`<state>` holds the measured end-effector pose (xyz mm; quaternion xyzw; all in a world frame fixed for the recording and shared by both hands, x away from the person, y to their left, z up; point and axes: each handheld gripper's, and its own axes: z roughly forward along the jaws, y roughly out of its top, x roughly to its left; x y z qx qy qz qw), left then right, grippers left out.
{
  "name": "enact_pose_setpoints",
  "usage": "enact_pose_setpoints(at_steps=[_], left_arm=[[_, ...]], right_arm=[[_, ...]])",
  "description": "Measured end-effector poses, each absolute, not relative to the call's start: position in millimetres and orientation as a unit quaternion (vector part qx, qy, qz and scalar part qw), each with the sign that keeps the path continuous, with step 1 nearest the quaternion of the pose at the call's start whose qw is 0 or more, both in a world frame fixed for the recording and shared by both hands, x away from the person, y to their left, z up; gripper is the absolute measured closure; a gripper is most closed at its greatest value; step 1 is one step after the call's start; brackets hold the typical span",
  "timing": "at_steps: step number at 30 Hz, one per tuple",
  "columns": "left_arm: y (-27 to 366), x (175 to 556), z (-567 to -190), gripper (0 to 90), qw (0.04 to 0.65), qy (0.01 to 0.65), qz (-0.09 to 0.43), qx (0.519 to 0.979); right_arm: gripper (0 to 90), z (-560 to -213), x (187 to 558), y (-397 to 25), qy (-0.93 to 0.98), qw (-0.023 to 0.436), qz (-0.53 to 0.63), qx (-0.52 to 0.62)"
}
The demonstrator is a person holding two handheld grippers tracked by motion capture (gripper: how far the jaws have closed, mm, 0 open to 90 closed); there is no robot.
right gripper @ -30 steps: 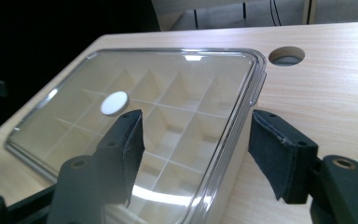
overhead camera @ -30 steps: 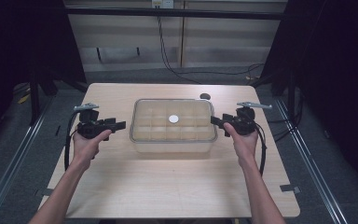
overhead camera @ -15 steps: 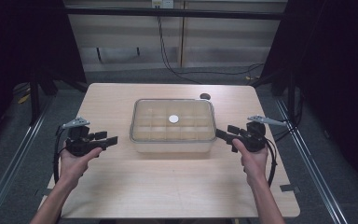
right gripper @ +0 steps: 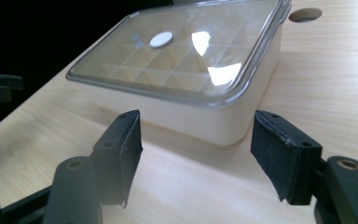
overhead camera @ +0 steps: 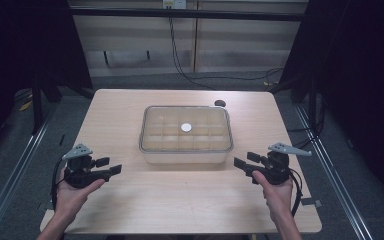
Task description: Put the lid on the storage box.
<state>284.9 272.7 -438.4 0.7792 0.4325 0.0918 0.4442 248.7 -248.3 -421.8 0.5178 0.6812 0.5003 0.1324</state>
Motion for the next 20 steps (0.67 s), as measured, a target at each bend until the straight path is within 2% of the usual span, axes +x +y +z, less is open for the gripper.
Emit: enact_pose_setpoints(at_steps=[13, 16, 20], left_arm=[[268.9, 242.3, -462.7, 36.0, 0.428, 0.429, 0.085, 0.791], [264.6, 239.6, -468.3, 34.9, 0.421, 0.41, 0.062, 0.807], [266.5, 244.9, -469.4, 34.2, 0.414, 0.413, 0.066, 0.809]], right_arm=[[32.7, -446.7, 201.5, -247.3, 0.689, 0.136, 0.48, 0.526], [32.1, -452.7, 195.8, -249.2, 0.687, 0.137, 0.478, 0.53], [29.6, -458.3, 196.5, -250.2, 0.689, 0.143, 0.473, 0.53]])
